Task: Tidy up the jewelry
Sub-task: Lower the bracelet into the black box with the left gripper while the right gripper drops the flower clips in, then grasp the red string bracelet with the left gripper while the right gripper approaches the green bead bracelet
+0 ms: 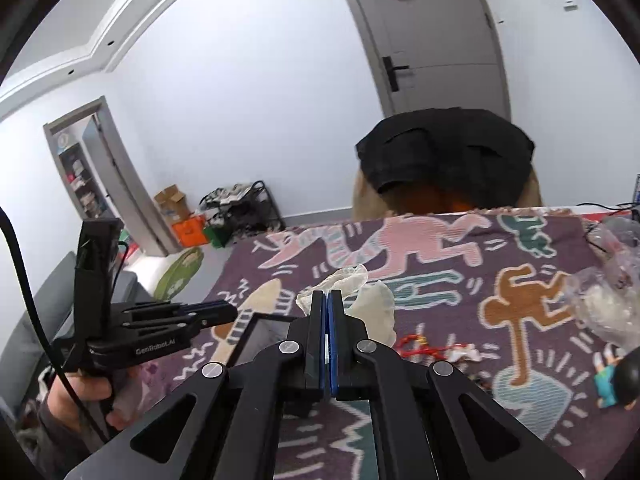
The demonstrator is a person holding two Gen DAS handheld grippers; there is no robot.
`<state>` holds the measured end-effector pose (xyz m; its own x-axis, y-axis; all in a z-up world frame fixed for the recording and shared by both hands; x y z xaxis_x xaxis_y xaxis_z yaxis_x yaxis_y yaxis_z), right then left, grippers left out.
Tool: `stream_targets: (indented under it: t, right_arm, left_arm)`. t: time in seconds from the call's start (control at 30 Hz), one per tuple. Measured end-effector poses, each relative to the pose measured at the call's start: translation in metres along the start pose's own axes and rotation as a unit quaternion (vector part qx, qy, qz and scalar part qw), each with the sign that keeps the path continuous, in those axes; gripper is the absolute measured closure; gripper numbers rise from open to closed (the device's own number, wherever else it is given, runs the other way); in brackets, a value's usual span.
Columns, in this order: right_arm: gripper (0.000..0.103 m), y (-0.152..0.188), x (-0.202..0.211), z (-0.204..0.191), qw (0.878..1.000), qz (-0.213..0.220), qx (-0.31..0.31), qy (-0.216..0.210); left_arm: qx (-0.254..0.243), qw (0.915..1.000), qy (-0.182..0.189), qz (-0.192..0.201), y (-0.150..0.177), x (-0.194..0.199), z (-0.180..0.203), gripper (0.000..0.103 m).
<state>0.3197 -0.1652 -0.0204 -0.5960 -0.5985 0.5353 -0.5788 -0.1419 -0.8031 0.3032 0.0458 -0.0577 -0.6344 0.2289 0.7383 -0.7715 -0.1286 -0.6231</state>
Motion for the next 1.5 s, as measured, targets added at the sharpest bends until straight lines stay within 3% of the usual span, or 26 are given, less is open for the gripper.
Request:
stream_targets:
  t: [0.03,0.13,0.53,0.6,0.63,0.67,0.73,0.77,0.83,1.1,1.2,1.33,1.5]
  right_arm:
    - [0.101,0.000,-0.004,-0.005,1.000,-0.003,0.002,-0.004]
    - [0.101,0.001,-0.017,-0.019,1.000,-0.010,0.009,-0.016]
    - [0.100,0.006,-0.067,-0.060,0.997,-0.045,0.016,-0.063]
    - [0.096,0.009,-0.073,-0.064,0.996,-0.058,0.018,-0.060]
    - [0.078,0.011,-0.077,-0.065,0.996,-0.070,0.018,-0.058]
    - [0.045,0.014,-0.079,-0.065,0.995,-0.077,0.016,-0.058]
    - [0.019,0.017,-0.077,-0.057,0.996,-0.074,-0.003,-0.053]
    - [0.019,0.018,-0.074,-0.052,0.997,-0.064,-0.010,-0.049]
    - [0.019,0.021,-0.067,-0.041,0.997,-0.055,-0.027,-0.047]
    - [0.019,0.047,-0.038,0.011,0.994,-0.052,-0.096,-0.004]
    - [0.017,0.055,-0.024,0.031,0.992,-0.047,-0.119,0.013]
    - [0.006,0.060,-0.006,0.048,0.990,-0.035,-0.133,0.020]
    - [0.005,0.065,0.006,0.062,0.989,-0.033,-0.139,0.028]
  left_arm:
    - [0.008,1.0000,-0.002,0.002,0.001,0.003,-0.008,0.064]
    - [0.017,0.9995,-0.013,0.023,0.002,0.014,-0.021,0.043]
    - [0.035,0.9982,-0.034,0.034,0.009,0.032,-0.060,0.043]
    - [0.039,0.9981,-0.034,0.033,0.011,0.032,-0.065,0.043]
    - [0.041,0.9981,-0.032,0.033,0.012,0.032,-0.066,0.043]
    - [0.043,0.9980,-0.031,0.034,0.012,0.032,-0.067,0.043]
    - [0.045,0.9976,-0.034,0.041,0.012,0.033,-0.068,0.042]
    - [0.046,0.9973,-0.035,0.044,0.011,0.033,-0.068,0.040]
    - [0.052,0.9970,-0.033,0.047,0.009,0.032,-0.068,0.025]
    - [0.048,0.9971,-0.002,0.059,0.002,0.029,-0.043,0.007]
    - [0.040,0.9976,0.006,0.056,0.000,0.024,-0.027,0.007]
    - [0.018,0.9985,0.015,0.050,-0.001,0.019,0.002,0.006]
    - [-0.002,0.9986,0.019,0.050,-0.002,0.018,0.029,0.006]
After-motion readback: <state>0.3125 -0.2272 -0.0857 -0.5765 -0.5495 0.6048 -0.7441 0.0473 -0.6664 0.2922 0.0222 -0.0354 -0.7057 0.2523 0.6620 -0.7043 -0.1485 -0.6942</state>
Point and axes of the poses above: each gripper's, at about its wrist camera, not at the fingertips, and x roughly against the way its jaws point, z to its right, y to its underside, the point moved 5 cm from there along -x, roughly the way its jaws point, and after that the axes turned 3 degrees about x, right-handed, at the moved point
